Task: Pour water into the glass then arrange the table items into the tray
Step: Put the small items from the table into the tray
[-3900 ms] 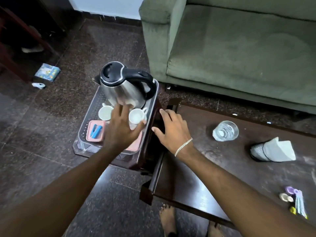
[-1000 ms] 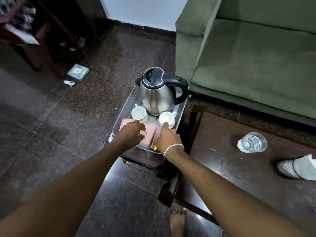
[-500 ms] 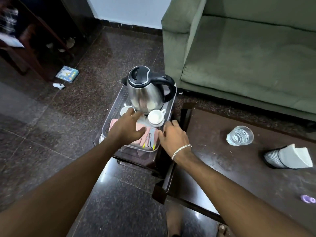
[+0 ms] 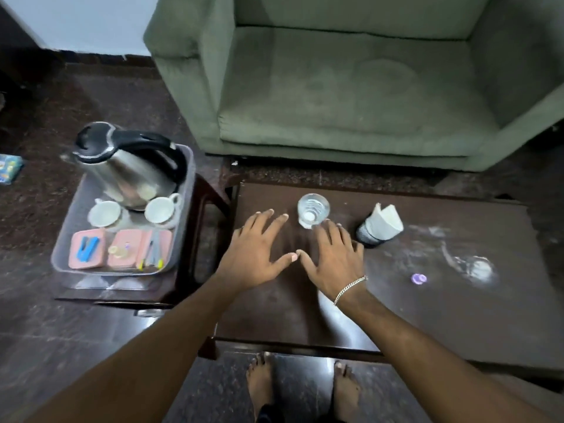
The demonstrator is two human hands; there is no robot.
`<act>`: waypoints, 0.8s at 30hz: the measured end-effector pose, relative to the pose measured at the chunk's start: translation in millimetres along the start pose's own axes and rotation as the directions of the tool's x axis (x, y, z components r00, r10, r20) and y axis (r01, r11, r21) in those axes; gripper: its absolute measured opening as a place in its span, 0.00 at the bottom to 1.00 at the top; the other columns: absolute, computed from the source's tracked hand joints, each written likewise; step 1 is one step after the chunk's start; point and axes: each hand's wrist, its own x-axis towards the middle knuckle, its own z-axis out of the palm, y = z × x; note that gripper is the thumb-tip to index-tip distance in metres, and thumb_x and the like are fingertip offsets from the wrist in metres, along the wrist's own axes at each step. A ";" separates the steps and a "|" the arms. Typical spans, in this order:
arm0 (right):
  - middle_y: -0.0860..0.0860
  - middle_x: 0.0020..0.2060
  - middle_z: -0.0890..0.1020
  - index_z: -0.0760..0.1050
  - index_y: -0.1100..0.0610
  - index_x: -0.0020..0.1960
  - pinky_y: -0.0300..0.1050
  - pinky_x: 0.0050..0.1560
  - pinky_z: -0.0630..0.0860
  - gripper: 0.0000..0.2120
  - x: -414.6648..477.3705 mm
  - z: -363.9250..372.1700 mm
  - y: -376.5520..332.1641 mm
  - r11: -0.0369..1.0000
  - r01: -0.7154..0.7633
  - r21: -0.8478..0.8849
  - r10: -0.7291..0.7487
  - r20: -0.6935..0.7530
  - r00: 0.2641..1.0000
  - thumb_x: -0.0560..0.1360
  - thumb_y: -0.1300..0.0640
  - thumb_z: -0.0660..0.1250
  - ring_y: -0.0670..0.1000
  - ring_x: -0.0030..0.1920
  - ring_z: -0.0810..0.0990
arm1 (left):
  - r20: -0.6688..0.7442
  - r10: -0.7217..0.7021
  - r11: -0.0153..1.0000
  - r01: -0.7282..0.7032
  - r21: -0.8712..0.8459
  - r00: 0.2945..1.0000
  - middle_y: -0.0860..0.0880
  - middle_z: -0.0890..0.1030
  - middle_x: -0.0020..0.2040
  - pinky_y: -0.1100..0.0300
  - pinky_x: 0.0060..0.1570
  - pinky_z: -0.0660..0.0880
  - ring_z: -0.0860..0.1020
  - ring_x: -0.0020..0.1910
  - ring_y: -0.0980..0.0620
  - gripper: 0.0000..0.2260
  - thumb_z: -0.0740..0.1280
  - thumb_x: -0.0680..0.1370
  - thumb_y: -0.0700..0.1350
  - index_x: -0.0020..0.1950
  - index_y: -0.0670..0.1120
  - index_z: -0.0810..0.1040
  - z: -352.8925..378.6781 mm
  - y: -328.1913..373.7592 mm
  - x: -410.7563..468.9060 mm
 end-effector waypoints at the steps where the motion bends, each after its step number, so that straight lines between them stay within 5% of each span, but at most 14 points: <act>1: 0.52 0.70 0.72 0.69 0.50 0.69 0.62 0.58 0.73 0.31 -6.9 -0.4 19.6 1.000 -0.022 0.001 0.022 0.006 1.000 0.73 0.33 0.59 0.57 0.70 0.70 | 0.026 -0.003 1.000 0.004 -0.012 1.000 0.48 0.63 0.80 0.38 0.68 0.70 0.61 0.80 0.45 0.39 0.59 0.75 0.73 0.81 0.57 0.58 13.2 17.5 4.0; 13: 0.53 0.65 0.75 0.70 0.54 0.65 0.59 0.56 0.74 0.26 -61.1 8.9 200.3 0.973 -0.225 -0.059 0.229 0.062 0.972 0.75 0.37 0.61 0.58 0.64 0.73 | 0.215 0.027 0.997 -0.009 -0.082 0.976 0.50 0.63 0.78 0.38 0.67 0.72 0.63 0.77 0.46 0.39 0.61 0.75 0.70 0.81 0.56 0.55 126.8 156.0 34.1; 18: 0.58 0.59 0.75 0.72 0.59 0.64 0.55 0.60 0.73 0.23 -66.7 25.5 247.9 0.956 -0.288 0.056 0.277 0.153 0.949 0.76 0.47 0.67 0.61 0.58 0.75 | 0.281 0.026 0.999 -0.013 -0.046 0.959 0.49 0.64 0.76 0.39 0.67 0.72 0.66 0.74 0.44 0.39 0.62 0.76 0.69 0.82 0.54 0.55 146.7 179.2 42.6; 24: 0.57 0.57 0.76 0.72 0.57 0.63 0.52 0.52 0.76 0.17 -53.8 46.4 269.1 0.904 -0.398 0.153 0.343 0.291 0.893 0.75 0.55 0.68 0.63 0.54 0.79 | 0.302 0.027 0.999 -0.019 -0.028 0.953 0.49 0.67 0.73 0.39 0.65 0.74 0.69 0.71 0.43 0.39 0.62 0.77 0.68 0.82 0.52 0.56 158.4 182.7 52.4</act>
